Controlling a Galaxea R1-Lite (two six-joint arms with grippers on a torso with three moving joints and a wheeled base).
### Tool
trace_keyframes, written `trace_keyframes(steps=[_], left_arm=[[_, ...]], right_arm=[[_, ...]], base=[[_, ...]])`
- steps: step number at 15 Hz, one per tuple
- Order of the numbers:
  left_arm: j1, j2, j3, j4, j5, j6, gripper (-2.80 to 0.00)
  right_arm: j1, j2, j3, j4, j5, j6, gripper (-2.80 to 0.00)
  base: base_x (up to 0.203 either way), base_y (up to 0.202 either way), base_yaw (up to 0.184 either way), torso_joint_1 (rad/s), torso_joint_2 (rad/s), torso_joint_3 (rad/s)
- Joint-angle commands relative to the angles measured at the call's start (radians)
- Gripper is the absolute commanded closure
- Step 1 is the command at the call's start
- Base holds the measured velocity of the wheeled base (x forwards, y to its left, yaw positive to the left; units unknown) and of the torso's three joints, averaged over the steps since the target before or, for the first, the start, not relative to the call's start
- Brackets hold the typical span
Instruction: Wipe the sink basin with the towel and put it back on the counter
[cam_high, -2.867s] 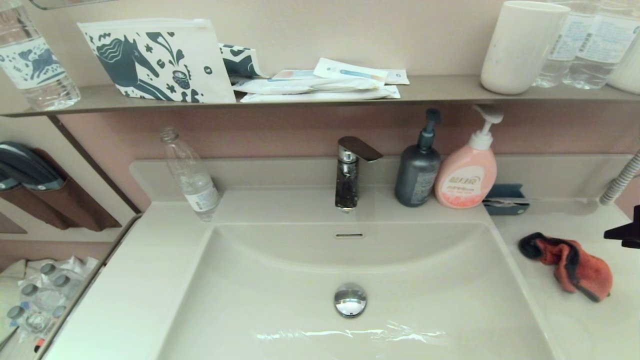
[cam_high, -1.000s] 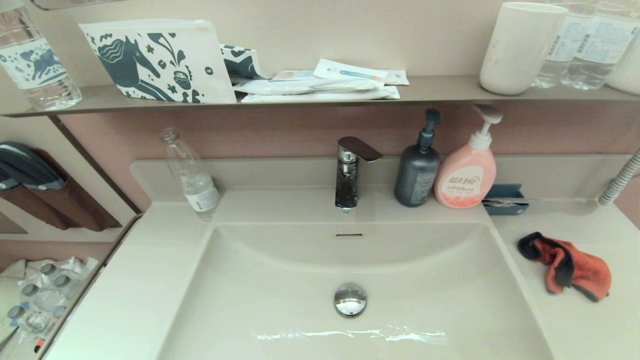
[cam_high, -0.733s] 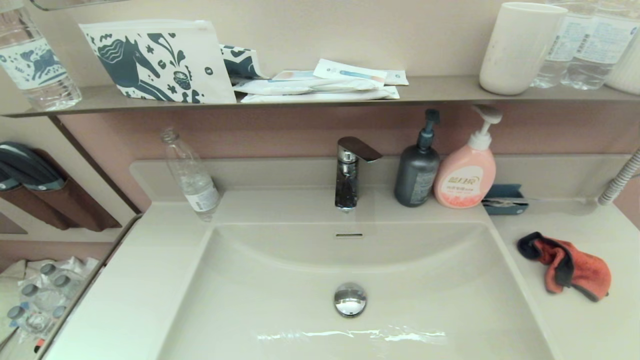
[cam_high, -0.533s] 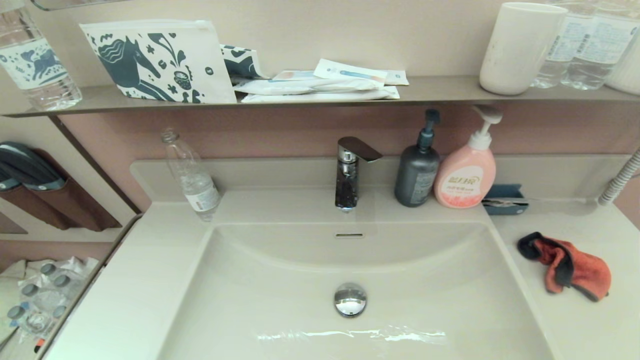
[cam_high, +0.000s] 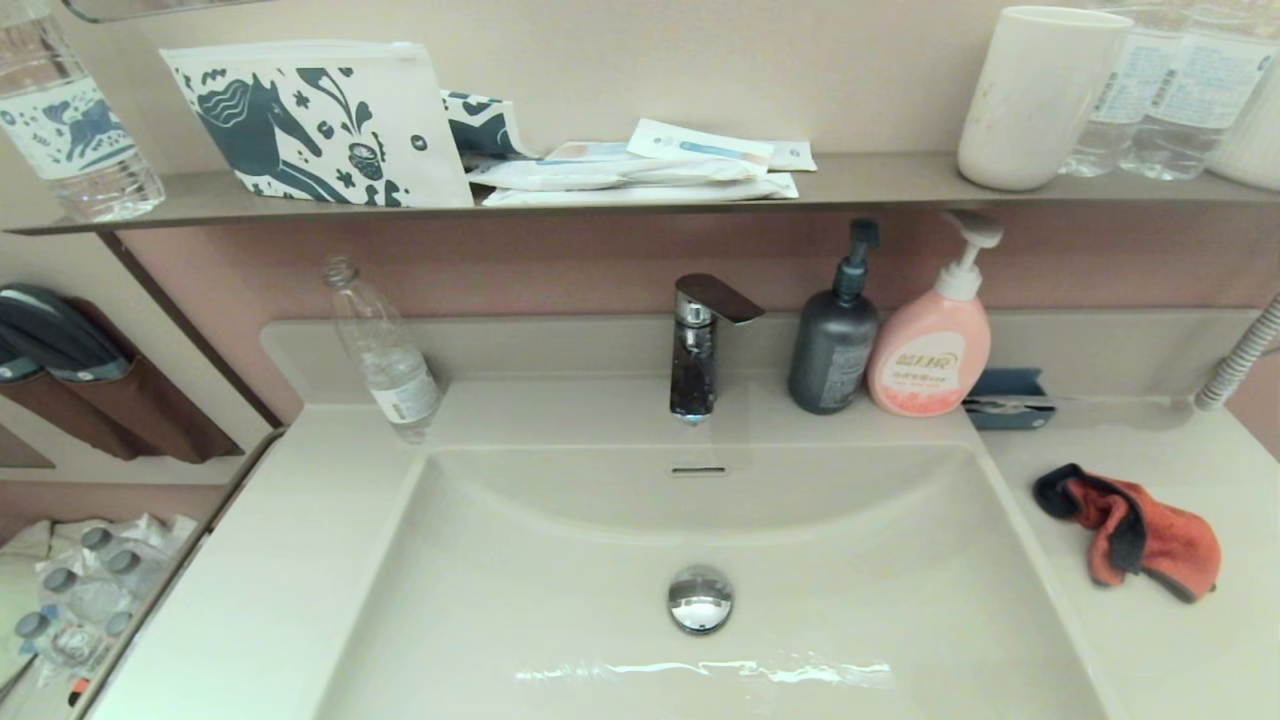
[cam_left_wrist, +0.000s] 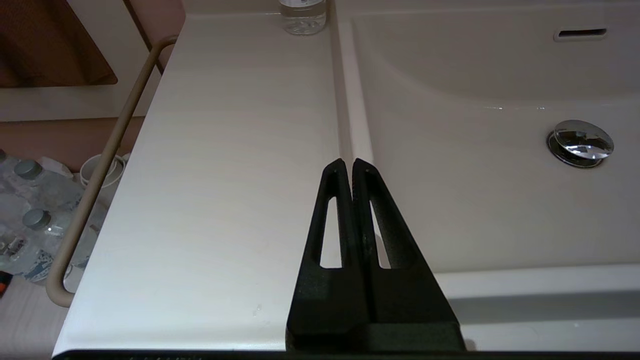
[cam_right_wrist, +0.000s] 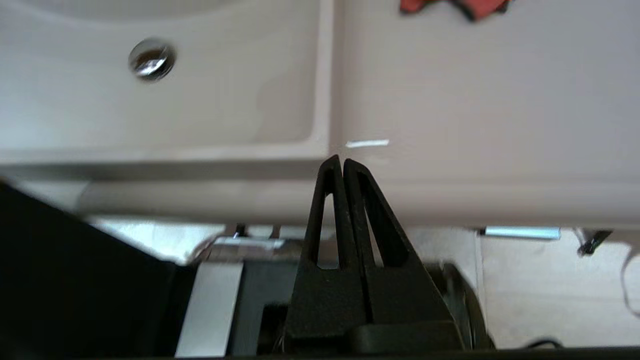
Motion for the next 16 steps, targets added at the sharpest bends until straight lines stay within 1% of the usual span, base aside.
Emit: trace_keyframes(steps=[1, 2, 4, 6, 8, 9, 12, 14, 16], left_arm=[[0.0, 0.0, 0.0, 0.0, 0.0, 0.0, 0.0], [0.0, 0.0, 0.0, 0.0, 0.0, 0.0, 0.0], [0.0, 0.0, 0.0, 0.0, 0.0, 0.0, 0.0], [0.0, 0.0, 0.0, 0.0, 0.0, 0.0, 0.0], [0.0, 0.0, 0.0, 0.0, 0.0, 0.0, 0.0], [0.0, 0.0, 0.0, 0.0, 0.0, 0.0, 0.0], [0.0, 0.0, 0.0, 0.0, 0.0, 0.0, 0.0], [0.0, 0.0, 0.0, 0.0, 0.0, 0.0, 0.0], [0.0, 0.0, 0.0, 0.0, 0.0, 0.0, 0.0]], right_arm=[[0.001, -0.07, 0.177, -0.236, -0.053, 0.001, 0.0], [0.001, -0.078, 0.255, -0.369, -0.088, 0.001, 0.0], [0.0, -0.085, 0.384, -0.576, -0.126, -0.002, 0.0], [0.0, -0.088, 0.511, -0.745, -0.136, -0.014, 0.0], [0.0, -0.088, 0.62, -0.88, -0.141, -0.061, 0.0], [0.0, -0.089, 0.652, -0.922, -0.142, -0.081, 0.0], [0.0, -0.089, 0.715, -0.965, -0.143, -0.129, 0.0], [0.0, -0.089, 0.718, -0.945, -0.141, -0.141, 0.0], [0.0, -0.089, 0.717, -0.937, -0.14, -0.132, 0.0]], base=[[0.0, 0.0, 0.0, 0.0, 0.0, 0.0], [0.0, 0.0, 0.0, 0.0, 0.0, 0.0], [0.0, 0.0, 0.0, 0.0, 0.0, 0.0], [0.0, 0.0, 0.0, 0.0, 0.0, 0.0], [0.0, 0.0, 0.0, 0.0, 0.0, 0.0], [0.0, 0.0, 0.0, 0.0, 0.0, 0.0], [0.0, 0.0, 0.0, 0.0, 0.0, 0.0], [0.0, 0.0, 0.0, 0.0, 0.0, 0.0], [0.0, 0.0, 0.0, 0.0, 0.0, 0.0]])
